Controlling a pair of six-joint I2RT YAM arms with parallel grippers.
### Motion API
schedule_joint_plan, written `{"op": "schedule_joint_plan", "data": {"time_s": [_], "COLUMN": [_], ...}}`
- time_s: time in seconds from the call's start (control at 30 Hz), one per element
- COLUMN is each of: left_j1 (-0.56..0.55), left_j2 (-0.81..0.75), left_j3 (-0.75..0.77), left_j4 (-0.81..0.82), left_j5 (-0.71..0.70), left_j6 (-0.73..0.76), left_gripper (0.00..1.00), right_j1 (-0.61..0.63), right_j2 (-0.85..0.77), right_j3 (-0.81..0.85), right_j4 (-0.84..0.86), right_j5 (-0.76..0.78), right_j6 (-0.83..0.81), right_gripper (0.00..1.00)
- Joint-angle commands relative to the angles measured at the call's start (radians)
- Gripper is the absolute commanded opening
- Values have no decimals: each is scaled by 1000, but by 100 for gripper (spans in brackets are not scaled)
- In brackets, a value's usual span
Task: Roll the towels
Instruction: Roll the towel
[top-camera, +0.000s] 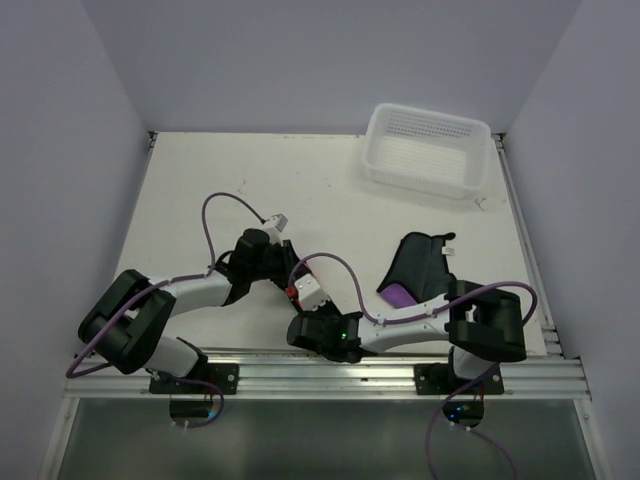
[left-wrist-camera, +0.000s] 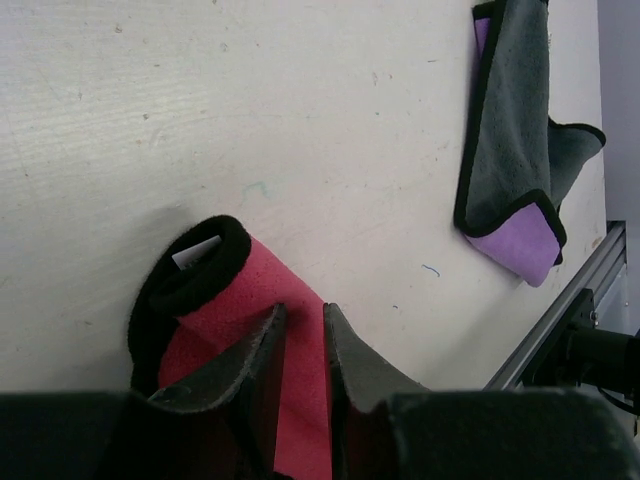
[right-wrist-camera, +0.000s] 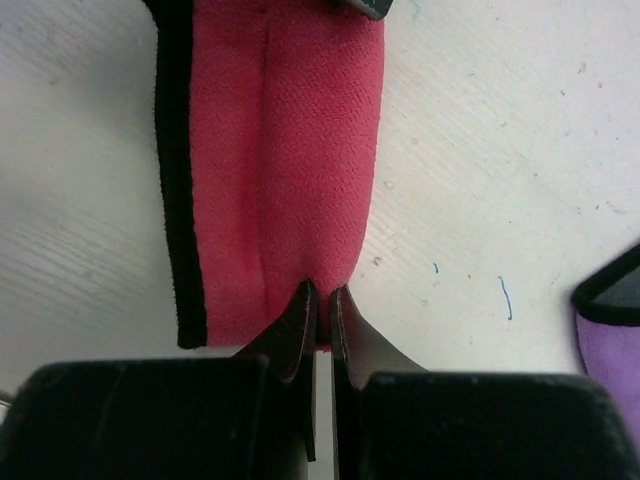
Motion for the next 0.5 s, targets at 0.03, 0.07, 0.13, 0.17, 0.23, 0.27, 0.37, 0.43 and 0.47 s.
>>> {"op": "schedule_joint_plan", "data": {"time_s": [0.03, 0.07, 0.13, 0.17, 0.23, 0.27, 0.37, 0.43, 0.47], "left_j1": [9, 9, 9, 10, 9, 9, 7, 7, 7], "left_j2": [-54, -66, -76, -82, -90, -102, -140, -157, -174], "left_j3": [20, 18, 14, 12, 9, 1, -17, -23, -23], "left_j4": [-35, -36, -38, -38, -41, -36, -29, -38, -42], "left_j5": [-57, -57, -57, -55, -49, -43, -42, -40, -40], "left_j6": [30, 30, 24, 23, 14, 9, -8, -8, -6], "left_gripper": [25, 25, 25, 25, 25, 25, 25, 25, 25], "right_j1": [41, 54, 68, 74, 91, 97, 120, 130, 133], "right_j2": [54, 68, 104, 118, 156, 167, 215, 235, 258], "right_j3": [62, 69, 100, 112, 149, 158, 201, 232, 241], "right_j4": [-111, -126, -155, -172, -217, -223, -264, -292, -298], "right_j5": [107, 125, 144, 160, 179, 185, 216, 223, 225], "right_j6": [-9, -10, -12, -10, -3, -4, -9, -12, -16], "right_gripper": [0, 0, 0, 0, 0, 0, 0, 0, 0]}}
